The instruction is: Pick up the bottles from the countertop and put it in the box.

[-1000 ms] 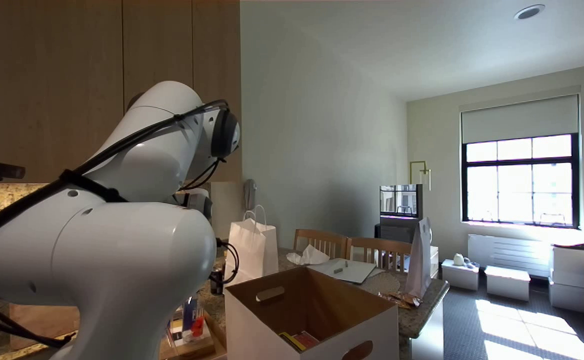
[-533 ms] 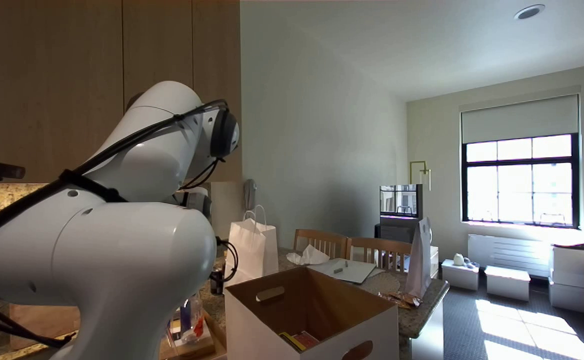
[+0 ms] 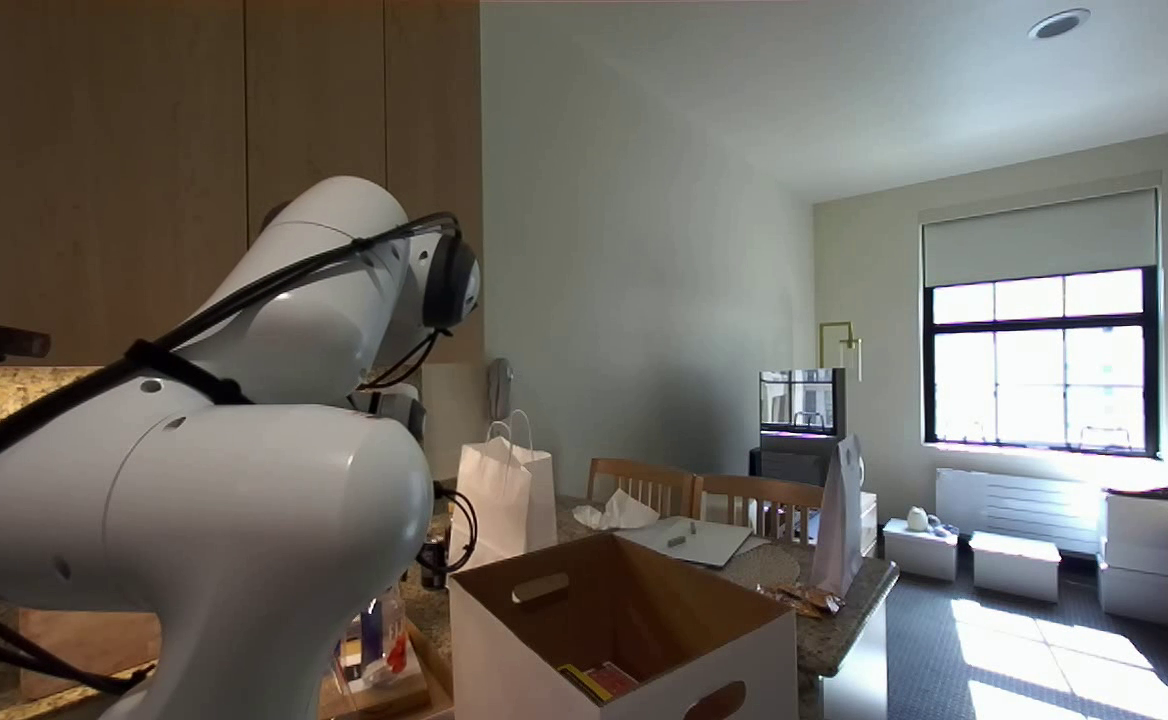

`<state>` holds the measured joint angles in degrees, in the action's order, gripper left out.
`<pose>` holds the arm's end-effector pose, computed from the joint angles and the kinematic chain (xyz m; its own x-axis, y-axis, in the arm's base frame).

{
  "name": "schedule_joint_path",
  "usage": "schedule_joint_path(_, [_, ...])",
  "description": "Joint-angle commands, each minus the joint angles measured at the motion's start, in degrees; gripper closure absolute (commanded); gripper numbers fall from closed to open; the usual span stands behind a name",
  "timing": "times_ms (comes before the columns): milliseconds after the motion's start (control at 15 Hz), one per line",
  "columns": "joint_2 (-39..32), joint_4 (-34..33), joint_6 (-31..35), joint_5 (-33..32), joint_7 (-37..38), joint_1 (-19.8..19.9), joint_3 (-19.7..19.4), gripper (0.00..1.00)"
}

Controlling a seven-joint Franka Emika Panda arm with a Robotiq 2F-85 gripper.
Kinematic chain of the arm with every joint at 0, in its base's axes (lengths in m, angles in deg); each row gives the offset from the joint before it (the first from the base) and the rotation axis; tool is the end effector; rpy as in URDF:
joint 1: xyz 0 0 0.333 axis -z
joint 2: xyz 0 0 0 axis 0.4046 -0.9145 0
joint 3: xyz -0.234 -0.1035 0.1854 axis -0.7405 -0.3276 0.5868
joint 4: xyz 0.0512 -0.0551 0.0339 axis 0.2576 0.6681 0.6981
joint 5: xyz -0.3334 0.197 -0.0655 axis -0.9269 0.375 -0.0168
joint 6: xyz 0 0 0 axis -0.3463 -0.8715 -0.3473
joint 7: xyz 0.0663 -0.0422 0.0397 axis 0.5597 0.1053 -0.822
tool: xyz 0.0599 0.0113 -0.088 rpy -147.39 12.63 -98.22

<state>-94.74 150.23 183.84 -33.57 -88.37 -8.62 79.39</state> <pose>0.4323 0.5078 0.2064 0.3575 0.9221 -0.1479 0.9160 -0.3771 -0.1367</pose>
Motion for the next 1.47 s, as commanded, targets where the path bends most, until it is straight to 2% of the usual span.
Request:
schedule_joint_path(0, [-1.9, -2.1, -1.6, -0.3, -0.1, -0.2, 0.0, 0.00])
schedule_joint_path(67, [-2.2, -2.4, -1.5, -0.4, 0.0, -0.3, 0.0, 0.25])
schedule_joint_path(133, [-2.3, -2.5, -1.4, -0.5, 0.0, -0.3, 0.0, 0.26])
schedule_joint_path(733, [-2.9, -3.6, -1.4, -0.3, 0.1, -0.3, -0.1, 0.85])
schedule_joint_path(1133, [-0.5, -1.1, -0.6, -0.5, 1.3, -0.5, 0.0, 0.85])
schedule_joint_path(1400, [3.7, 2.2, -0.8, -0.3, 4.6, -0.8, -0.4, 0.85])
